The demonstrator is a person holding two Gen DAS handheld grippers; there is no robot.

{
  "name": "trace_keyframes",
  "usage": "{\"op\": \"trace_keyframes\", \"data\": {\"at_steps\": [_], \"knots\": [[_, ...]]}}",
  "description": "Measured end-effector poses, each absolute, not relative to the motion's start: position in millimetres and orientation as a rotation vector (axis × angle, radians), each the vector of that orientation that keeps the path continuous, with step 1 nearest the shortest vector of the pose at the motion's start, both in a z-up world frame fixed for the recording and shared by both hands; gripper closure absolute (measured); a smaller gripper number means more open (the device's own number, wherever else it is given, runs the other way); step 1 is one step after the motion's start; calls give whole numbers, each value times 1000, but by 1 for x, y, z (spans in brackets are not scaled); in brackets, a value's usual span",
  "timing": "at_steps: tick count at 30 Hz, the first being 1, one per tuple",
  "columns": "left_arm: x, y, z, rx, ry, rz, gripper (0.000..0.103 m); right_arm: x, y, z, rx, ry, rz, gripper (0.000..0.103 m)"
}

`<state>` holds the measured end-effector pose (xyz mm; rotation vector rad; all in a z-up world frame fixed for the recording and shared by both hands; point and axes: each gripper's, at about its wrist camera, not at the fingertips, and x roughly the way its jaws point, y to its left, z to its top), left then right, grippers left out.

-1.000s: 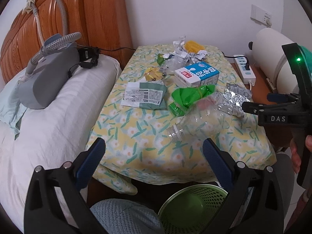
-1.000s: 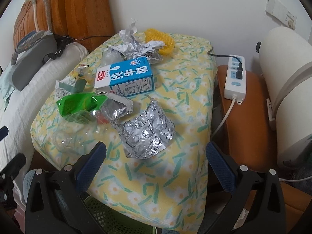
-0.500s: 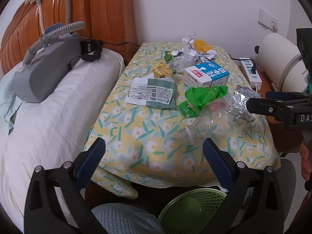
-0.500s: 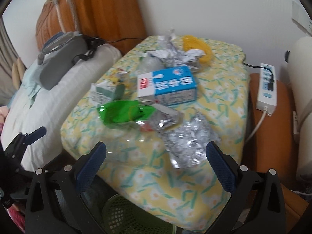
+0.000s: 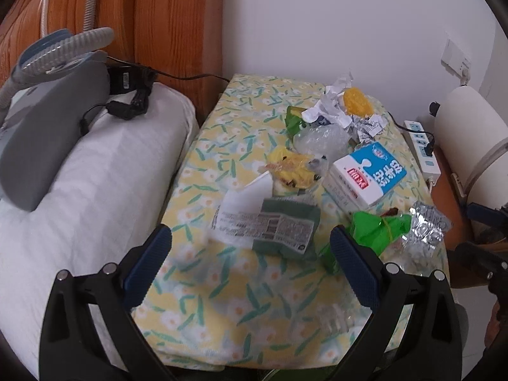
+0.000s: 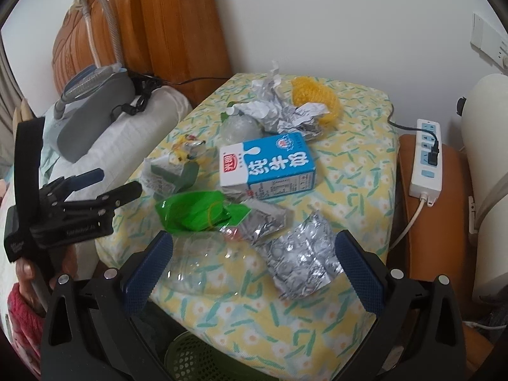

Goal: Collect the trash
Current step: 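Reach the left tool to the yellow snack wrapper and grasp it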

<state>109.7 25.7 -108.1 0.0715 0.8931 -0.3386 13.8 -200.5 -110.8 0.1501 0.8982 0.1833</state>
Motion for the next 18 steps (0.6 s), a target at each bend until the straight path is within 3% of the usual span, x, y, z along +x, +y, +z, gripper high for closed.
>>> {"op": "trace_keyframes", "data": {"at_steps": [11,13,15,18], "knots": [[181,-31,-129,191,983,-440,10,35,-214,-120,145,890,160,2],[187,-35,-134,201,1000,-438,20,39,-217,-122,150,891,158,2],[192,-38,-139,198,1021,-446,39,44,-220,-124,154,894,155,2],[197,-40,-142,179,1030,-443,50,52,-223,-125,156,895,153,2]]}}
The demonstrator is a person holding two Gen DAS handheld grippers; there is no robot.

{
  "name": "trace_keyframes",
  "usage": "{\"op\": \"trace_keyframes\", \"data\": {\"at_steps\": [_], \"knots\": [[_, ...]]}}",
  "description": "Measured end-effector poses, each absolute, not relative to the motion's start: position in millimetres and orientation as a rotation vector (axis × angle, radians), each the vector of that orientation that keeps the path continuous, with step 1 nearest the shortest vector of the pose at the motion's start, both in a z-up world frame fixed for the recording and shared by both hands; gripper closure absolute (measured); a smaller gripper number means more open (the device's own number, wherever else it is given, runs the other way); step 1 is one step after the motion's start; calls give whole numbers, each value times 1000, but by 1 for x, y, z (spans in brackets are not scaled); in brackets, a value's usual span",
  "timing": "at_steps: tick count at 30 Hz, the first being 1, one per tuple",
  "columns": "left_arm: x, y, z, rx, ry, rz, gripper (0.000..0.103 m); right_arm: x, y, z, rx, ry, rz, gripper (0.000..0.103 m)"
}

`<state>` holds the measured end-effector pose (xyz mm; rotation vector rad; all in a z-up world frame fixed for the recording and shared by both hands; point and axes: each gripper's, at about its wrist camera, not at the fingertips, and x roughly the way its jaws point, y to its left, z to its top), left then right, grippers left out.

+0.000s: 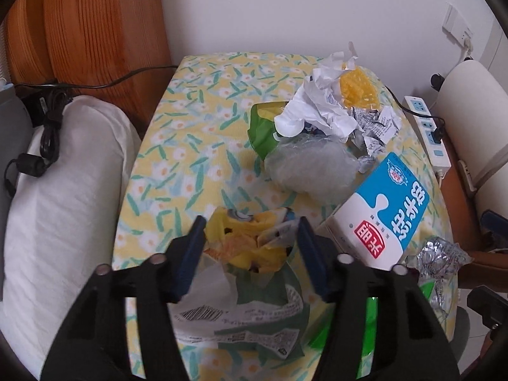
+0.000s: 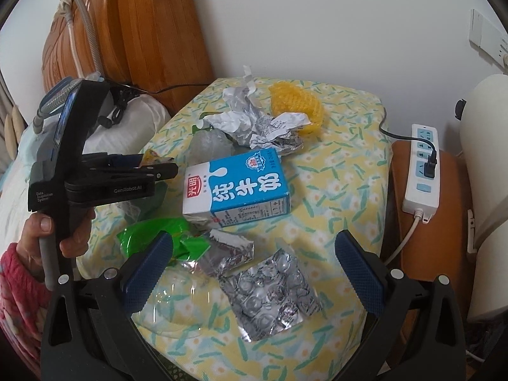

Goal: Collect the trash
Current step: 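Reach the left tool to the yellow snack wrapper and grasp it, then grasp the crumpled white paper with the right tool while the left tool lifts the wrapper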

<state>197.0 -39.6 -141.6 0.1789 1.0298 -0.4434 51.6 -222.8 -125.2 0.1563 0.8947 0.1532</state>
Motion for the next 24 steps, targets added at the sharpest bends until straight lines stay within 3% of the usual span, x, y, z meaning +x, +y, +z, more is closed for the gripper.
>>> {"op": "trace_keyframes", "data": {"at_steps": [6,14,24], "knots": [[204,-35,-136,126,988,-403,62,70,-229,-120,173,879,136,2],[201,-22,-114,-16,864,-351,62,128,-243,-113,215,883,92,2],[194,-10,-116,-21,837,-345,62,213,-250,-161,270,1055,117,7]]}}
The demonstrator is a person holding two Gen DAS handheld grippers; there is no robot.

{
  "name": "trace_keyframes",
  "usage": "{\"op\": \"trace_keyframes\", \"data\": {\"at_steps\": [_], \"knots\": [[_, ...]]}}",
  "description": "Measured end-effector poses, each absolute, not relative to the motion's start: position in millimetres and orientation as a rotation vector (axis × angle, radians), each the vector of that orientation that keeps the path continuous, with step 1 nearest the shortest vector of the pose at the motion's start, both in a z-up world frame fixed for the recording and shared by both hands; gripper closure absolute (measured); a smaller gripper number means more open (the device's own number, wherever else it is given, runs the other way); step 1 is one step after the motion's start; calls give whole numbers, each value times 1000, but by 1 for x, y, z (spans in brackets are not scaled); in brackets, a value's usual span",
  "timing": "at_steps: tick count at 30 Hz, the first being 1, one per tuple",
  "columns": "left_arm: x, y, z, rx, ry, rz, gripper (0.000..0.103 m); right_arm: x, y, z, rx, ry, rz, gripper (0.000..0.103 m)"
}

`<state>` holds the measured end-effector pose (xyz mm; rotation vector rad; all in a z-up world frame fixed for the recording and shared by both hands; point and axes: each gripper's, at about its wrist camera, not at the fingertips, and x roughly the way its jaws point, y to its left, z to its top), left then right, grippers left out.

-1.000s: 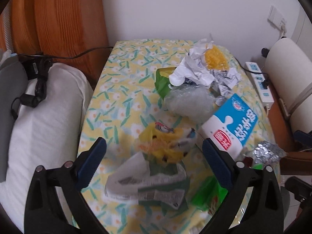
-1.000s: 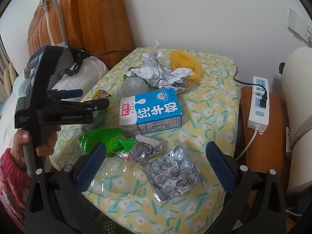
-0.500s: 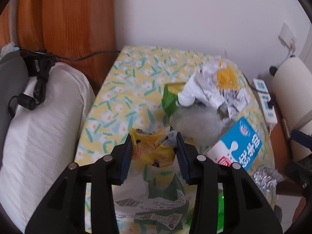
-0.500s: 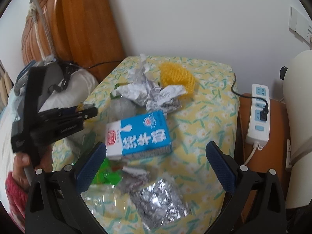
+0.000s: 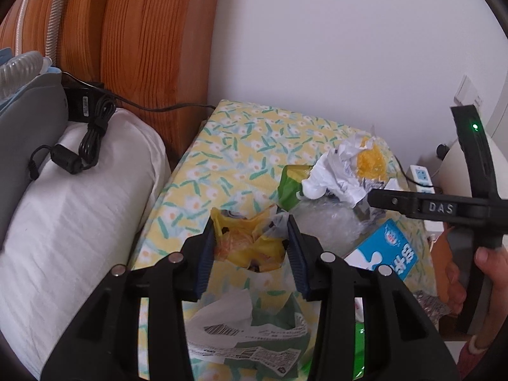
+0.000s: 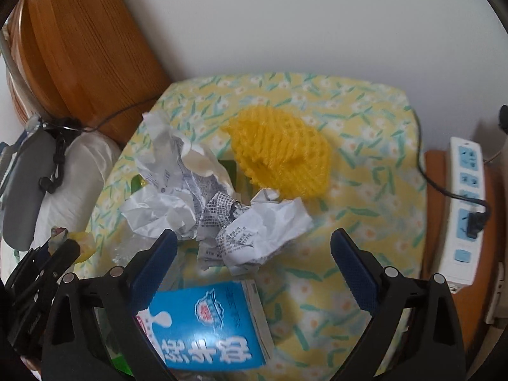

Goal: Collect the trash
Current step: 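Grasp the crumpled white paper with the right tool while the left tool lifts the wrapper, then carry both tools over the green wastebasket and open them to drop the trash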

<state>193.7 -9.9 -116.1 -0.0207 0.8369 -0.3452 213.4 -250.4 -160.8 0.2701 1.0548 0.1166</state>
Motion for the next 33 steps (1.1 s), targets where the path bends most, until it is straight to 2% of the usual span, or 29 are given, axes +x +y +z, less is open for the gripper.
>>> {"op": "trace_keyframes", "data": {"at_steps": [1,2,3,5,10,19,26,31,33], "knots": [[193,-10,-117,-14,834,-342,62,216,-249,-163,261,1056,115,7],[192,-9,-117,-11,831,-341,62,217,-248,-164,250,1056,111,13],[191,-9,-116,-12,828,-342,62,219,-247,-166,240,1058,107,27],[190,-5,-113,-23,816,-341,62,222,-250,-170,273,1071,124,41],[188,2,-108,-30,800,-324,62,218,-255,-165,296,1039,125,55],[161,7,-83,-14,764,-343,62,173,-265,-116,319,903,127,57],[77,11,-47,60,761,-391,62,42,-232,-56,207,777,183,56],[2,27,-56,85,830,-364,62,-47,-196,-82,146,873,288,54],[-24,30,-68,99,861,-367,62,-80,-179,-118,128,969,337,54]]}}
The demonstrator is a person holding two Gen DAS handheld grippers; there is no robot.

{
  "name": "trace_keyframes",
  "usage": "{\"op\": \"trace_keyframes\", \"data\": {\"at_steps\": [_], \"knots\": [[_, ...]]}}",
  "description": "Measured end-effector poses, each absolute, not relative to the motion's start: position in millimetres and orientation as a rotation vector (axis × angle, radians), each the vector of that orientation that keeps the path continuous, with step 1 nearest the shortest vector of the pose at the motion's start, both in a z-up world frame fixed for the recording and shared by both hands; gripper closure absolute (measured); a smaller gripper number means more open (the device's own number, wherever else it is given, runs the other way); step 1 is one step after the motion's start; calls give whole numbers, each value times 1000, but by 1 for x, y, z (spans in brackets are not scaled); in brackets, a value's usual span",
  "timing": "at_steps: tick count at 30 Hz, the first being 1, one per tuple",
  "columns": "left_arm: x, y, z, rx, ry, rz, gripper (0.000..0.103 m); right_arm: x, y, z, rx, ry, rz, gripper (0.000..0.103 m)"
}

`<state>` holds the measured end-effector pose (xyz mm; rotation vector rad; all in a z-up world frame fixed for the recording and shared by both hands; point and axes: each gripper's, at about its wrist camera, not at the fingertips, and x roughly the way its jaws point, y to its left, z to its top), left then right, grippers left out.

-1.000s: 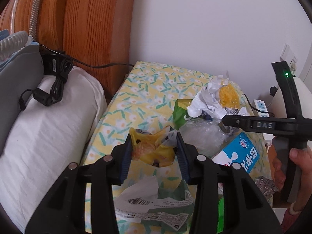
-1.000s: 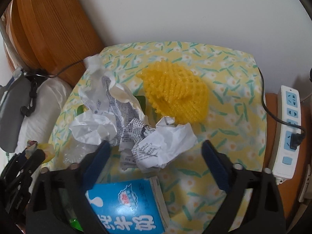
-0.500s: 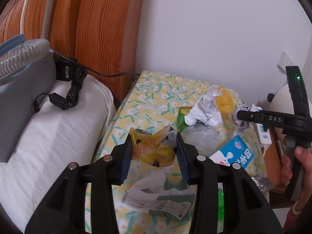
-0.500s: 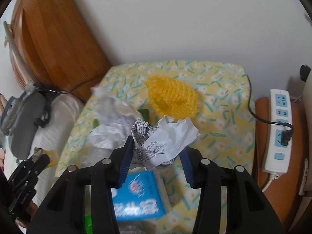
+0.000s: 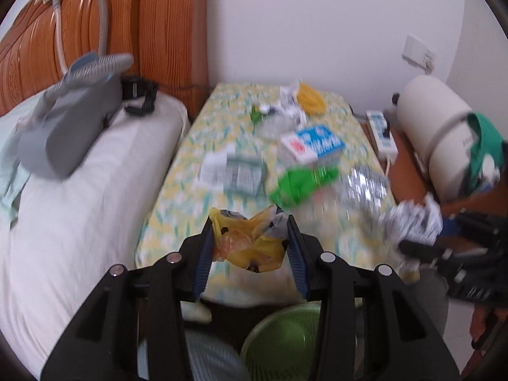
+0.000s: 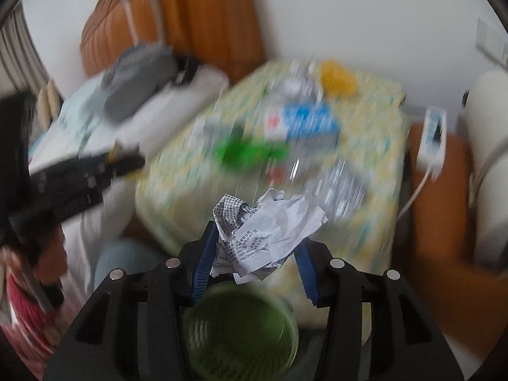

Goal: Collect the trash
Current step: 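Carry both tools over the green wastebasket and open them to drop the trash, then move both tools back up to the table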

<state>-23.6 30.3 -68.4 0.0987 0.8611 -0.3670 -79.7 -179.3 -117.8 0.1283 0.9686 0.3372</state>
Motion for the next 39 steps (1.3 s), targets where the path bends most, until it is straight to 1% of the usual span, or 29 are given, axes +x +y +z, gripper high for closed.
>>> {"op": "trace_keyframes", "data": {"at_steps": [1,2,5,7,8,9,10,11,12,13,15,19,20,22,23,24,25,27,38,39], "knots": [[-34,32,-76,98,882,-372,62,-90,-172,-129,122,999,351,54],[-47,34,-85,87,908,-379,62,-104,-163,-157,111,1062,372,54],[-71,38,-109,50,978,-414,62,-125,-147,-205,99,1173,397,54],[-85,39,-124,43,1014,-422,62,-133,-142,-233,105,1231,410,51],[-91,39,-131,48,1030,-420,62,-135,-140,-245,109,1259,409,45],[-98,37,-138,52,1043,-415,62,-137,-140,-252,112,1274,403,33],[-104,37,-145,58,1056,-417,62,-138,-141,-254,114,1278,393,27],[-108,35,-150,62,1065,-418,62,-140,-144,-254,114,1268,376,18],[-113,34,-155,66,1073,-421,62,-141,-147,-249,113,1249,362,14],[-116,33,-160,67,1081,-427,62,-141,-150,-245,100,1219,340,12],[-122,30,-171,62,1109,-442,62,-146,-160,-230,94,1159,313,5],[-130,16,-191,82,1159,-482,61,-155,-174,-202,57,1066,229,3],[-132,13,-194,89,1164,-495,57,-159,-176,-200,47,1048,212,3],[-139,7,-197,104,1163,-521,44,-163,-183,-193,31,1008,173,3],[-141,6,-197,105,1158,-526,30,-163,-187,-192,27,1000,159,3],[-144,4,-196,106,1147,-531,22,-161,-190,-196,26,996,153,3],[-145,4,-195,105,1135,-540,20,-160,-192,-198,27,994,149,3],[-148,4,-190,102,1119,-556,11,-160,-195,-199,31,995,142,3],[-138,26,-158,121,980,-403,10,-160,-192,-197,27,984,147,3],[-135,30,-154,119,973,-394,8,-159,-189,-192,23,971,160,3]]}}
